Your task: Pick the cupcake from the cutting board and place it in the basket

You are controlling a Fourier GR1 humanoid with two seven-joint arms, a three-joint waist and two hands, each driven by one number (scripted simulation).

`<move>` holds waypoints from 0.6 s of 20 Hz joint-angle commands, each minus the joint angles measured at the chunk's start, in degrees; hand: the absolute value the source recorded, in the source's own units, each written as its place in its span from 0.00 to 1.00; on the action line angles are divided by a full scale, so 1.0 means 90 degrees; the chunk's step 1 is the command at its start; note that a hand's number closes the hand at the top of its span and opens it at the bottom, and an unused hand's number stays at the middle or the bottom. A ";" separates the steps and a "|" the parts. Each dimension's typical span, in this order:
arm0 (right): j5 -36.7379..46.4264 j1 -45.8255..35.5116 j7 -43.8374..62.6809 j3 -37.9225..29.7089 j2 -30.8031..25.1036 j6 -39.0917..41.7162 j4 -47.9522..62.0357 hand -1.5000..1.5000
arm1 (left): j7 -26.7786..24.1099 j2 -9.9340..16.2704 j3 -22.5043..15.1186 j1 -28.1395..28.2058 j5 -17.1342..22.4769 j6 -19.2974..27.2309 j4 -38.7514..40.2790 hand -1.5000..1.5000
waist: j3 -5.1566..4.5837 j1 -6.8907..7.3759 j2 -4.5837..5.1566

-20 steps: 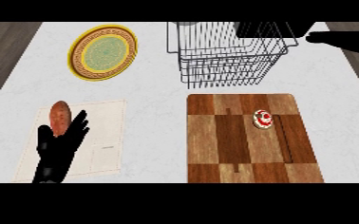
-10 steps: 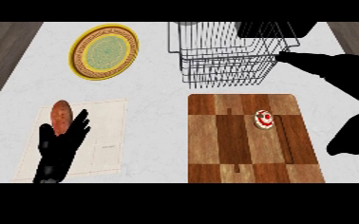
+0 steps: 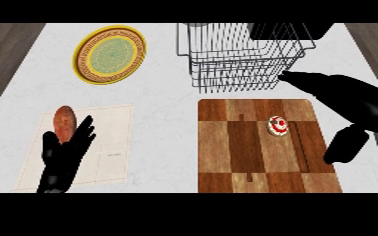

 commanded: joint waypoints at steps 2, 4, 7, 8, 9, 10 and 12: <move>0.0564 0.0260 -0.0792 -0.0121 0.0089 -0.0160 0.0478 0.00 | 0.0440 -0.0027 0.0088 0.0009 0.0063 -0.0178 0.0193 0.50 | -0.0066 -0.0008 0.0050; 0.0886 0.0212 -0.0329 0.0299 0.0695 -0.0438 0.0380 0.00 | -0.0117 -0.0286 -0.0131 0.0423 -0.0259 -0.0011 0.0306 0.50 | -0.0070 0.0025 0.0048; 0.1377 0.0073 -0.0809 0.0358 0.0884 -0.0731 0.1041 0.00 | 0.0384 -0.0069 0.0043 0.0436 -0.0087 -0.0147 -0.0170 0.50 | -0.0065 0.0073 0.0053; 0.1369 0.0335 -0.1136 0.0179 0.0634 -0.0660 0.0873 0.00 | 0.0094 -0.0227 0.0085 0.0058 -0.0188 -0.0258 0.0492 0.50 | -0.0069 -0.0015 0.0051; 0.1506 0.0179 -0.1142 0.0236 0.0803 -0.0654 0.1129 0.00 | 0.0358 -0.0269 0.0109 -0.0068 -0.0292 -0.0037 0.0316 0.50 | -0.0068 0.0001 0.0051; 0.1582 0.0028 -0.1283 0.0176 0.0833 -0.0689 0.1388 0.00 | 0.0454 -0.0099 0.0203 -0.0238 -0.0234 -0.0278 0.0439 0.50 | -0.0068 0.0004 0.0055; 0.1439 0.0490 -0.1143 0.0002 0.0649 -0.0552 0.0685 0.00 | 0.0148 -0.0203 0.0163 0.0476 -0.0185 -0.0279 0.0107 0.50 | -0.0070 -0.0027 0.0033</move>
